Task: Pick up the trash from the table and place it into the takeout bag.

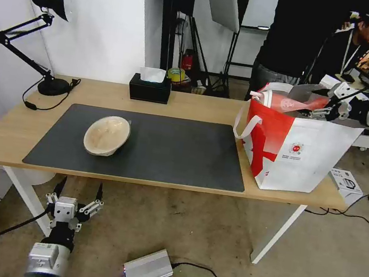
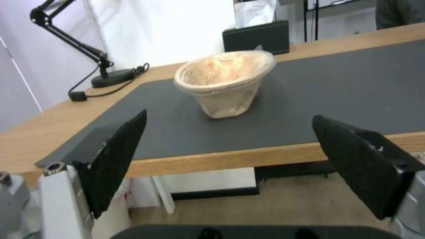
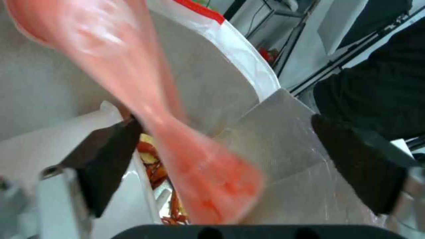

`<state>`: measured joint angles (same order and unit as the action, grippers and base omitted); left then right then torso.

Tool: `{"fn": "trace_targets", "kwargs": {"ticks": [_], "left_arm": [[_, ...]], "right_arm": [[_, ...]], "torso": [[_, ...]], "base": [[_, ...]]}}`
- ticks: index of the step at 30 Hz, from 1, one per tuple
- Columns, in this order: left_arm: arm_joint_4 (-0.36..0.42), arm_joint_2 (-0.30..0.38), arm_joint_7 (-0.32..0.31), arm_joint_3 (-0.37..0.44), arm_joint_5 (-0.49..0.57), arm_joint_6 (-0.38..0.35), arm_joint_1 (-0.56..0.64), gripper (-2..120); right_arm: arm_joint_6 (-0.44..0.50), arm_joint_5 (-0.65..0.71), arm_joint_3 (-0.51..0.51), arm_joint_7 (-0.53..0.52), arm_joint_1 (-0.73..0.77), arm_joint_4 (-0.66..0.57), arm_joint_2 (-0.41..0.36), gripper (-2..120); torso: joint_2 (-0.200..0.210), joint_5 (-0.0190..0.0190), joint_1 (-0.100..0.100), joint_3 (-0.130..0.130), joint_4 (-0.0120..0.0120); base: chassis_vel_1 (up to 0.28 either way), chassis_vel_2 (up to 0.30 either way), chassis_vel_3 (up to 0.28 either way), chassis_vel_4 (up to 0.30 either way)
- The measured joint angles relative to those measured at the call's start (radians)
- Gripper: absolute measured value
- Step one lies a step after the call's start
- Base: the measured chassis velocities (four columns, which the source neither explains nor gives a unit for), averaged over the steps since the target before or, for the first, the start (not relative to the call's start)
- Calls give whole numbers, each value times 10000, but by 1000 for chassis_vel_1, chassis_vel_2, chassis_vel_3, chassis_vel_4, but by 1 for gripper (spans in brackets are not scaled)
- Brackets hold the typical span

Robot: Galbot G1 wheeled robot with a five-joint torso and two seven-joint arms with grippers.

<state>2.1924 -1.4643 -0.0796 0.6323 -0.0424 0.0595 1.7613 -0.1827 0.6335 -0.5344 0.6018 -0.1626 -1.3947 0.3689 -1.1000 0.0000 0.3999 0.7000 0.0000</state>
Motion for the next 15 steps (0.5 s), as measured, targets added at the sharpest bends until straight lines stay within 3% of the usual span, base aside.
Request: {"fn": "trace_targets", "kwargs": {"ticks": [15], "left_arm": [[240,-38,-1,-19,-13,29,131,100]], "right_arm": [[78,221,48,104,14,-330,-502,98]], "torso": [[0,1,0,0,-1]], "base": [[0,0,0,0]]}}
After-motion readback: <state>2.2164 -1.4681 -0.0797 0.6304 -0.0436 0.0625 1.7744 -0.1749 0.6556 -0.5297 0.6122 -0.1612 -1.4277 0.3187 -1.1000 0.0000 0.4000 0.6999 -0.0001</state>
